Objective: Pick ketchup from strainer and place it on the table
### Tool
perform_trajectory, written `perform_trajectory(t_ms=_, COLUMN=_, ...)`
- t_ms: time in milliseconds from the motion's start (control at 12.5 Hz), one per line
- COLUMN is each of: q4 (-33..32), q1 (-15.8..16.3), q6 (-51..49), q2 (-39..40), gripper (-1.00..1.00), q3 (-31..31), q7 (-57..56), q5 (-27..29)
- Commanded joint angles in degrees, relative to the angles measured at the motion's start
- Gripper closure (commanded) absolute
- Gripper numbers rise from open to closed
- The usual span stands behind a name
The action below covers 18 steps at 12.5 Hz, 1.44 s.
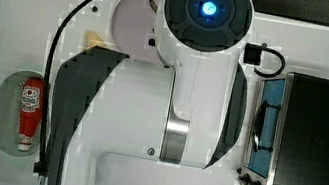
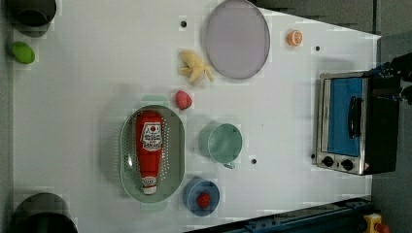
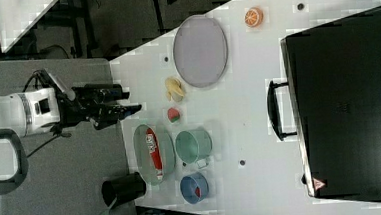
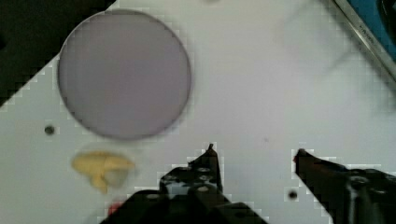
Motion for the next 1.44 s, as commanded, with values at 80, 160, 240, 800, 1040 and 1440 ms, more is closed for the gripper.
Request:
perform_trajectory(t_ms=80, q4=-8.07, q1=-5.96, q6=-6.4, q2=-12.55, gripper=-0.58, q3=2.57, q7=2.13, q5=1.76)
perform_trajectory(t_ms=160, q4=-8.08, q1=-5.78, q6=-6.38, q2=-12.44, gripper=-0.81, q3=3.17, q7=2.13, q5=1.81)
perform_trajectory(t_ms=240, q4=-8.08, q1=-5.4, q6=-6.33, q2=-12.27, gripper=-1.0, q3=4.21, q7=2.13, q5=2.04)
perform_trajectory(t_ms=800, q4=-8.04, q1=-1.42, q6=-1.02, q2=-7.91, gripper=-1.0, q3=21.39, q7=2.22, q5=2.35)
perform_trajectory(t_ms=1040, q4=-8.1, q1=-0.88, q6=3.8, q2=-4.08, gripper=-1.0, q3=29.89, q7=2.26, q5=2.33)
perform_trajectory(t_ms=1440, q4=-10.66, q1=-0.17, q6=12.14, q2=4.36, gripper=-1.0, q3=39.74, q7=3.22, q5=0.55)
